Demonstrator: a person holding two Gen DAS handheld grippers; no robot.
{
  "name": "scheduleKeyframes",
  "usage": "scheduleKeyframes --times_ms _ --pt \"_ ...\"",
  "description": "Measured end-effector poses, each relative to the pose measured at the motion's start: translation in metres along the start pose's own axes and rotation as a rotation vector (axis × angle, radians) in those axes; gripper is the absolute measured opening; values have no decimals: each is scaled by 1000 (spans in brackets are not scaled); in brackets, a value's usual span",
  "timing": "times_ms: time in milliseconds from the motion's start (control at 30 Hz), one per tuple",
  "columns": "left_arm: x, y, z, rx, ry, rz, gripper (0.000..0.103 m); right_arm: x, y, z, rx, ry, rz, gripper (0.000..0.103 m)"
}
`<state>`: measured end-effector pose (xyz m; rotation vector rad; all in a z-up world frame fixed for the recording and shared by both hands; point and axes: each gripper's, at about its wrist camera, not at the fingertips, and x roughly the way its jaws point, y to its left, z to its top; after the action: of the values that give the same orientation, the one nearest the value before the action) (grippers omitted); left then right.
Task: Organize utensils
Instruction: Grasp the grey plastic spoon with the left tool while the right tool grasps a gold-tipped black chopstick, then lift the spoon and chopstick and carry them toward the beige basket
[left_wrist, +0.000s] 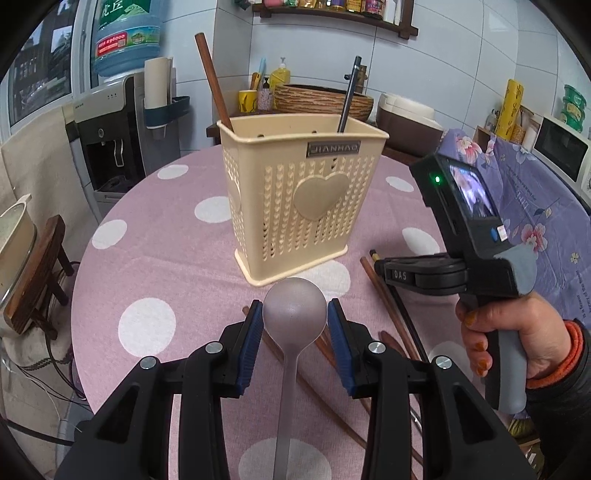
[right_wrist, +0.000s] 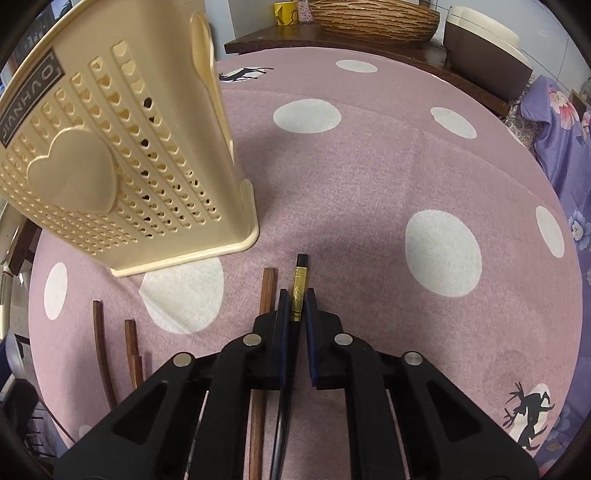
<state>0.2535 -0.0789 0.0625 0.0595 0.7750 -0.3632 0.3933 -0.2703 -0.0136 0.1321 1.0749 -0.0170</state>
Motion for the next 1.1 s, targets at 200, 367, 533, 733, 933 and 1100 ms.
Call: scheduleKeyframes --times_ms 200,367,533,733,933,1100 --pt "-6 2 8 -27 -37 -8 36 -18 -7 1 22 -73 7 8" --pt "-13 7 13 -49 -68 -18 36 -54 -14 5 37 -179 38 8" --pt "-24 12 21 -77 -115 -23 36 -93 -22 2 58 -277 67 8" --pt "-33 19 28 -97 -151 -24 36 -139 -27 -8 49 -388 75 8" --pt "-29 21 26 -95 -135 -14 16 -165 -27 -15 21 -439 92 8" --pt "-25 27 26 -116 -126 -6 16 -166 -26 -18 25 -441 91 8"
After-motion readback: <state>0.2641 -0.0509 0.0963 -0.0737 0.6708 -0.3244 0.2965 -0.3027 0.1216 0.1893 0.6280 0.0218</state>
